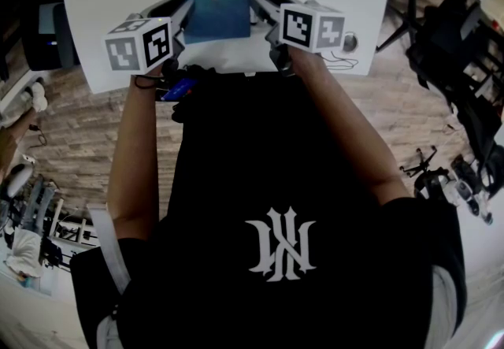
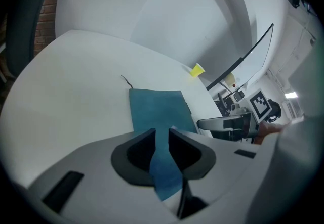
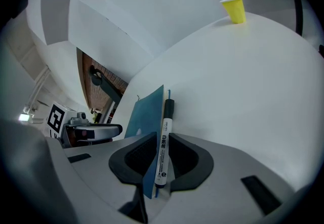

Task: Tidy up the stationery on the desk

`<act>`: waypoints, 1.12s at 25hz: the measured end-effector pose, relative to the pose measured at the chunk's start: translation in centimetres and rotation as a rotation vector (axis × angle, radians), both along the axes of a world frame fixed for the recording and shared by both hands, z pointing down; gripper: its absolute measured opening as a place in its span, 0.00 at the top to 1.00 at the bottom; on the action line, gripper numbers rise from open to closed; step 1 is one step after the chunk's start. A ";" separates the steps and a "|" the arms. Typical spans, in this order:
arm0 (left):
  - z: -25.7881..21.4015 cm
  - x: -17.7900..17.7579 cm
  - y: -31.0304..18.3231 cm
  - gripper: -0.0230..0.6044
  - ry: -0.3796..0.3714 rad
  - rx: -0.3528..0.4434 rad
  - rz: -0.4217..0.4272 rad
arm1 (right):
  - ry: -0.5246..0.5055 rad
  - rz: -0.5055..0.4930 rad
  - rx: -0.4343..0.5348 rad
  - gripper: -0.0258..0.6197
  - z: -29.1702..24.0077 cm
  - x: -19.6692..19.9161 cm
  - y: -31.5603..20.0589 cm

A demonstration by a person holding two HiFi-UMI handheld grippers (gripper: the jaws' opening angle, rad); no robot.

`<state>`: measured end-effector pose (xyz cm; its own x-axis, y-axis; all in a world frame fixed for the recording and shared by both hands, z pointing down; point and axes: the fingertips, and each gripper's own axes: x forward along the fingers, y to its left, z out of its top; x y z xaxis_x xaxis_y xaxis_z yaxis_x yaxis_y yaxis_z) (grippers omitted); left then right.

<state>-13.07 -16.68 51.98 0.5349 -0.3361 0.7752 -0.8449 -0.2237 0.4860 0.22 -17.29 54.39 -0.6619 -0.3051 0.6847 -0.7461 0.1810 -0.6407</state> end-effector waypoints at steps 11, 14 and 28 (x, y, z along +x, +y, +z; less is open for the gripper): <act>-0.6 -0.2 -0.3 0.83 0.011 0.028 0.000 | 0.050 0.037 0.053 0.82 -0.7 1.3 -1.4; -1.6 -0.6 -1.0 0.83 0.020 0.064 -0.005 | 0.047 0.034 0.128 0.82 -2.5 1.1 -2.8; -11.9 -4.6 -5.8 0.96 0.240 0.475 0.041 | -0.225 -0.276 0.771 0.88 -21.3 -7.3 -5.5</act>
<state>-17.66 -22.51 40.04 0.6986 -0.5956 0.3964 -0.7082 -0.4967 0.5017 -7.03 -22.77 33.14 -0.8768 -0.4400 0.1940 -0.4805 0.7848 -0.3915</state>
